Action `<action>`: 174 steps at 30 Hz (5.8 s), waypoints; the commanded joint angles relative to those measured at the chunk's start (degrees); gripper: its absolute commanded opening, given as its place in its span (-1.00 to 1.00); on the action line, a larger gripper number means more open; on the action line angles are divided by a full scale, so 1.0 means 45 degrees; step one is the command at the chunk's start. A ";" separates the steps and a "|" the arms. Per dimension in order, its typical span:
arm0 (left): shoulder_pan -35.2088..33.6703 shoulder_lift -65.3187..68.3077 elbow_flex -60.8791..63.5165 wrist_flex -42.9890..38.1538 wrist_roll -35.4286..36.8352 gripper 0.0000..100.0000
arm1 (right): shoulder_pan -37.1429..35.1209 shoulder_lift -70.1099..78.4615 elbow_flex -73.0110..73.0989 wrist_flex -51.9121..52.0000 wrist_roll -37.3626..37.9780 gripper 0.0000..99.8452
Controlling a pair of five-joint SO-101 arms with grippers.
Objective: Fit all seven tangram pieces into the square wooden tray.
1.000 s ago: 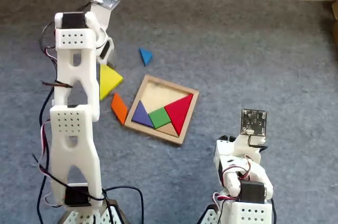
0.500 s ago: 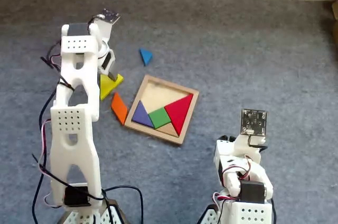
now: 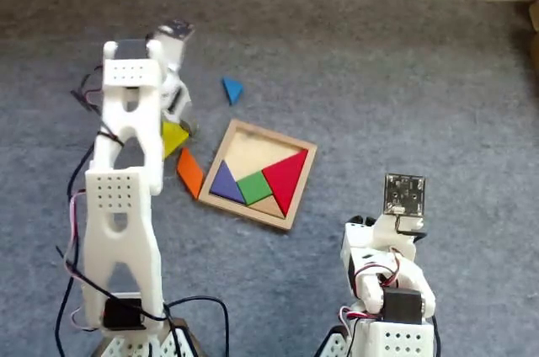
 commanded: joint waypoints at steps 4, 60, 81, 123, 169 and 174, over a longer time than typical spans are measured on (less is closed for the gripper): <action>0.1143 -0.0049 -0.0010 0.0567 -0.0625 -0.44 | 0.0166 -0.0205 0.1162 -0.0049 0.0156 -0.87; 0.4366 -0.4855 0.0029 0.1661 0.0000 -0.99 | 0.0186 -0.0205 0.1162 -0.0283 0.0156 -0.87; 0.5832 -0.7121 0.4523 0.1621 -0.4982 -0.99 | 0.0186 -0.0205 0.1162 -0.0283 0.0156 -0.87; 0.5206 -0.4484 0.2940 -0.1016 -1.0921 -0.57 | 0.0166 -0.0186 0.1162 -0.0635 0.0156 -0.87; 0.7433 -0.1397 -0.1573 0.0391 -0.2637 -0.76 | 0.0186 -0.0186 0.1162 -0.0635 0.0156 -0.87; 0.7336 -0.1924 -0.3057 0.1485 -0.2618 -0.76 | 0.0186 -0.0186 0.1162 -0.0635 0.0156 -0.87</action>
